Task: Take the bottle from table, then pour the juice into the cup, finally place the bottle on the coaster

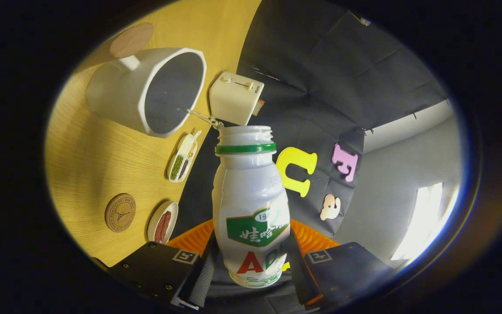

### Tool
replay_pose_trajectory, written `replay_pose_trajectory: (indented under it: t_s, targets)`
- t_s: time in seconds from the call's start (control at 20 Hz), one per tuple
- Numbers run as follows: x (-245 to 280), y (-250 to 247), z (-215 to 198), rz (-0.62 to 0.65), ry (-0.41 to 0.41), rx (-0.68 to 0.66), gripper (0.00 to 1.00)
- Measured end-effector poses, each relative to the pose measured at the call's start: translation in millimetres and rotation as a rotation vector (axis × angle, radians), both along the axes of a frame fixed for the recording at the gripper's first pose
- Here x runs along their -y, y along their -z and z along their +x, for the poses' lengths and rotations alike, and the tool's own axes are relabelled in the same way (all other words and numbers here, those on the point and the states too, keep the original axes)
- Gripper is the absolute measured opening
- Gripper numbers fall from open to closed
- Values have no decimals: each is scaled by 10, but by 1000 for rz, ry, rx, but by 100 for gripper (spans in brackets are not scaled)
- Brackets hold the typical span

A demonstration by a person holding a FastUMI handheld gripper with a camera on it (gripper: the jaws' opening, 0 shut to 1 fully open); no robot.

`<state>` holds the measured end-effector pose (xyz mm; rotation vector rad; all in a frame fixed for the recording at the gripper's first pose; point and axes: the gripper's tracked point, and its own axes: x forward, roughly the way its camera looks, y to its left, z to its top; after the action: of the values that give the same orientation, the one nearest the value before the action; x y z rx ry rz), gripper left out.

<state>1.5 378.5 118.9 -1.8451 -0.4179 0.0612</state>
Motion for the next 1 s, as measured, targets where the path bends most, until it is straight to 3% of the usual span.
replay_pose_trajectory:
  t_s: [1.0]
  targets:
    - [-81,-28,-81,-141,-50,48,75]
